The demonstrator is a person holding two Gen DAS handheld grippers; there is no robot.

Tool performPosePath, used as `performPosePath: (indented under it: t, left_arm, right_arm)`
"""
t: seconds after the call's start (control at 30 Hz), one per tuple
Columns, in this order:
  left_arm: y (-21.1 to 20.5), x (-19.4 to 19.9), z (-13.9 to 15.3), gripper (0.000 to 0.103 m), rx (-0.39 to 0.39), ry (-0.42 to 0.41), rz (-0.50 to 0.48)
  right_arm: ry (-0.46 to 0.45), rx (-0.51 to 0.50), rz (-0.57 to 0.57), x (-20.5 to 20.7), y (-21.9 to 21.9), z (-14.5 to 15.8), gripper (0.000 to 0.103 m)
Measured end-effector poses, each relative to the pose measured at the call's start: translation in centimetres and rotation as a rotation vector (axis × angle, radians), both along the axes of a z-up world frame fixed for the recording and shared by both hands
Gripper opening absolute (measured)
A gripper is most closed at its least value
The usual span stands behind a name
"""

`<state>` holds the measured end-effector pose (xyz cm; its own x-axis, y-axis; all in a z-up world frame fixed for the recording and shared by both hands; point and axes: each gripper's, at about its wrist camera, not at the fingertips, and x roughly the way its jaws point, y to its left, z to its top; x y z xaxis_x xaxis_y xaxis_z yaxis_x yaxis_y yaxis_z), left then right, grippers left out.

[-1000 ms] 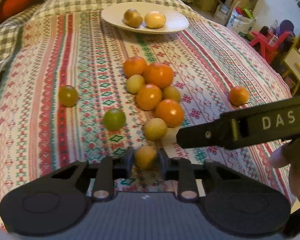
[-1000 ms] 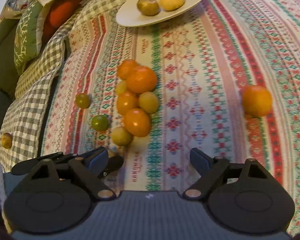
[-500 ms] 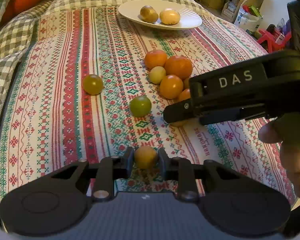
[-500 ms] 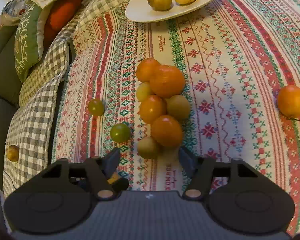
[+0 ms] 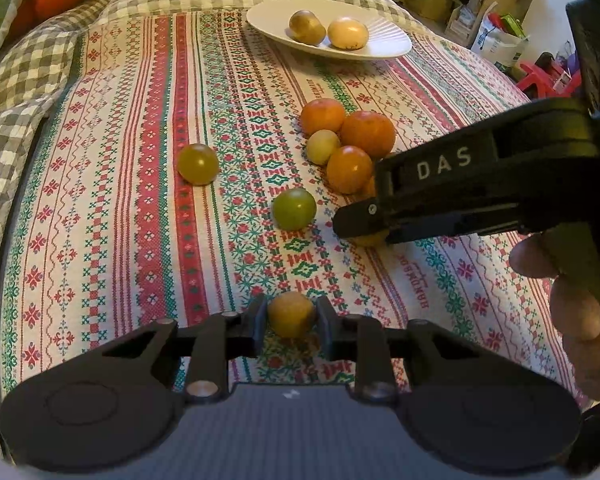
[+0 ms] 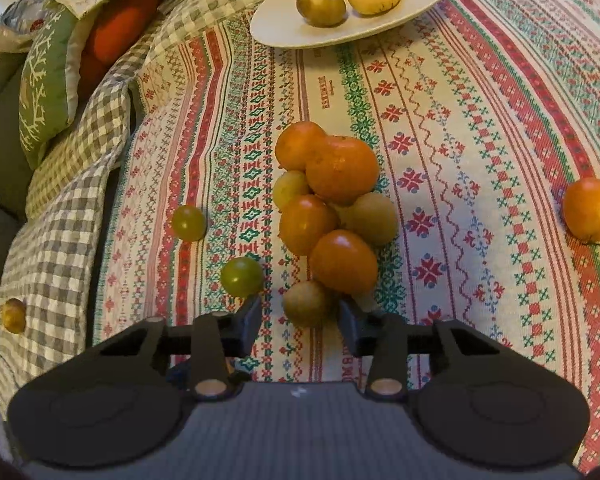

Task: Organize fruits
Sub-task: 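Grasp a small yellow fruit with the left tool while the right tool grasps a small brownish fruit, then carry both small fruits onto the white plate and open both tools beside the large fruits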

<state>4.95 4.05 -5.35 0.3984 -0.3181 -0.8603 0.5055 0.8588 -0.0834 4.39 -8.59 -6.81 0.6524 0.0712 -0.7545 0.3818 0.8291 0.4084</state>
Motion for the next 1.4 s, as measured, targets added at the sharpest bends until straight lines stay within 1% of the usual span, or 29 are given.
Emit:
performPosePath:
  t: [0.07, 0.13, 0.37, 0.57, 0.87, 1.0, 1.4]
  left_arm:
    - [0.0, 0.0, 0.0, 0.003, 0.001, -0.001, -0.001]
    - [0.0, 0.0, 0.0, 0.003, 0.004, -0.003, -0.003]
    - [-0.1, 0.0, -0.1, 0.003, 0.008, -0.004, -0.001]
    - [-0.3, 0.0, -0.1, 0.003, 0.014, -0.011, -0.005]
    - [-1.4, -0.3, 0.1, 0.003, -0.001, -0.023, -0.026]
    - [-1.8, -0.5, 0.4, 0.003, -0.005, -0.041, -0.031]
    - [-3.9, -1.0, 1.6, 0.003, -0.031, -0.099, -0.048]
  right_arm:
    - [0.002, -0.011, -0.001, 0.1, 0.0, 0.0, 0.032]
    - [0.006, -0.024, -0.005, 0.1, 0.0, 0.0, 0.024]
    - [0.008, -0.047, 0.034, -0.4, 0.0, 0.1, 0.024]
    - [-0.010, -0.027, 0.043, -1.3, -0.7, 0.7, 0.024]
    - [-0.025, 0.011, 0.018, -2.6, -2.2, 1.0, 0.024]
    - [-0.044, 0.034, 0.005, -3.2, -2.9, 1.3, 0.024]
    - [-0.100, 0.051, -0.019, -4.4, -4.6, 2.5, 0.024]
